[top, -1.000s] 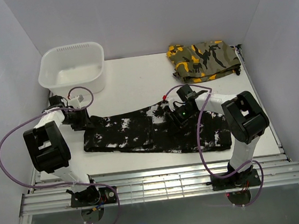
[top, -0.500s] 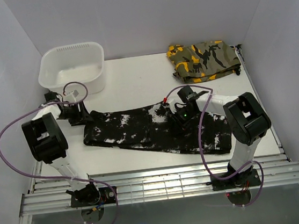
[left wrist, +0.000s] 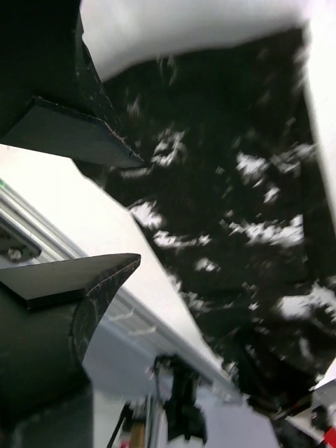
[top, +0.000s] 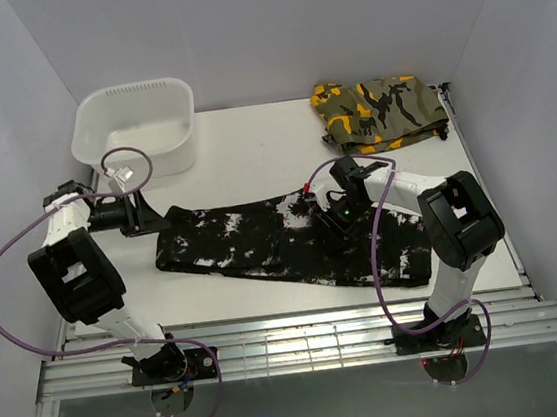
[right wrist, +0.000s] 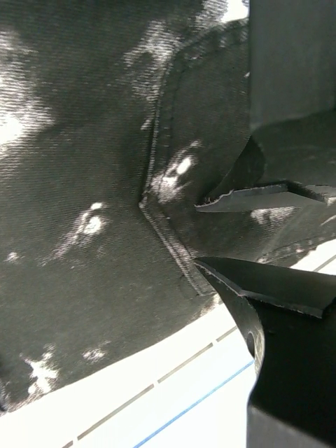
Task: Fold and stack the trousers
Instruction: Fold the trousers
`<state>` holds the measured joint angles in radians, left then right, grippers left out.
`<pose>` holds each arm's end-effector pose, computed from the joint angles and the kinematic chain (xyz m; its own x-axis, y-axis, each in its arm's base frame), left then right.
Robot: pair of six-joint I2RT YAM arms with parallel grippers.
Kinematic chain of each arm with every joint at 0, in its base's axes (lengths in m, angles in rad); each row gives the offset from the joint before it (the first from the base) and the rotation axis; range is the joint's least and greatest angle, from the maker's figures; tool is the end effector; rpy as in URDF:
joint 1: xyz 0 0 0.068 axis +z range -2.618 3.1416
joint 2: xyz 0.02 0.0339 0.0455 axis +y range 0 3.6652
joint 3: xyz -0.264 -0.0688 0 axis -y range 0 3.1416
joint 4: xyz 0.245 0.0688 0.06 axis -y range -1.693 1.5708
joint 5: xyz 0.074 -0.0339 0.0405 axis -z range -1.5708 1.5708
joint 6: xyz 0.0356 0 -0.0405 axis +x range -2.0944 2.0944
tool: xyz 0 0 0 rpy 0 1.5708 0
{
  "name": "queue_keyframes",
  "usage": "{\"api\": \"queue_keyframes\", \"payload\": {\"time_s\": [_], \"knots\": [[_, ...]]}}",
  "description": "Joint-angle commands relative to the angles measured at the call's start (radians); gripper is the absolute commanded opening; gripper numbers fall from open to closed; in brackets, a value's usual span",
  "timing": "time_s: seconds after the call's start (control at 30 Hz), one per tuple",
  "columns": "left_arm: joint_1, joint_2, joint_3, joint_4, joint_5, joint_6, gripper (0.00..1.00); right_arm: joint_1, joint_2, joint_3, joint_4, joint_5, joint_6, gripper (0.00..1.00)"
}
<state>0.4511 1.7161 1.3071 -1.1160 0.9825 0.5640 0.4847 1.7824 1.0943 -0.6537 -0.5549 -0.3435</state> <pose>0.2930 0.1090 0.2387 -0.8708 -0.0922 -0.4829 0.3051 0.6689 -0.6778 0.2801 0.1687 0.1608 -0.6424 -0.6618 -0.3865 -0.7627 0.5028 0.4067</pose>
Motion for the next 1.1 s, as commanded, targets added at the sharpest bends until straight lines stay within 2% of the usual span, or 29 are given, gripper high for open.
{"api": "queue_keyframes", "payload": {"time_s": [0.0,0.1,0.17,0.23,0.27,0.3,0.4,0.5,0.53,0.57,0.7,0.8,0.93,1.03,1.07], "knots": [[-0.003,0.046,-0.121,-0.110,0.113,0.108,0.62,-0.003,-0.021,0.021,-0.070,0.016,-0.022,0.38],[-0.003,0.109,-0.176,-0.044,0.081,0.093,0.58,-0.003,-0.025,0.006,-0.081,0.039,-0.037,0.37],[0.001,0.137,-0.236,0.098,0.023,-0.016,0.57,-0.003,-0.020,-0.010,-0.083,0.059,-0.045,0.36],[0.020,0.161,-0.278,0.200,-0.097,-0.134,0.57,-0.003,-0.006,-0.022,-0.081,0.099,-0.046,0.34],[0.030,0.174,-0.276,0.256,-0.125,-0.150,0.57,-0.003,0.000,-0.030,-0.081,0.117,-0.052,0.34],[0.052,0.187,-0.273,0.283,-0.172,-0.173,0.56,-0.005,0.008,-0.034,-0.081,0.140,-0.057,0.33],[0.093,0.243,-0.246,0.299,-0.185,-0.201,0.57,-0.018,0.040,-0.053,-0.077,0.200,-0.081,0.32],[0.095,0.251,-0.191,0.150,-0.069,-0.058,0.60,-0.023,0.061,-0.048,-0.070,0.214,-0.104,0.32],[0.093,0.241,-0.171,0.093,0.032,-0.003,0.61,-0.023,0.063,-0.044,-0.067,0.208,-0.106,0.32],[0.093,0.226,-0.126,-0.036,0.082,0.119,0.62,-0.023,0.063,-0.034,-0.069,0.198,-0.110,0.31],[0.086,0.221,-0.016,-0.275,0.215,0.324,0.59,-0.021,0.061,0.006,-0.098,0.135,-0.138,0.31],[0.081,0.200,0.006,-0.285,0.289,0.329,0.57,-0.021,0.058,0.029,-0.125,0.102,-0.153,0.28],[0.038,0.218,0.029,-0.285,0.372,0.323,0.53,-0.020,0.051,0.041,-0.144,0.107,-0.164,0.17],[-0.008,0.272,0.052,-0.211,0.429,0.231,0.50,-0.020,0.051,0.033,-0.150,0.122,-0.170,0.13],[-0.023,0.286,0.057,-0.135,0.439,0.187,0.49,-0.021,0.052,0.030,-0.150,0.125,-0.173,0.12]]}}
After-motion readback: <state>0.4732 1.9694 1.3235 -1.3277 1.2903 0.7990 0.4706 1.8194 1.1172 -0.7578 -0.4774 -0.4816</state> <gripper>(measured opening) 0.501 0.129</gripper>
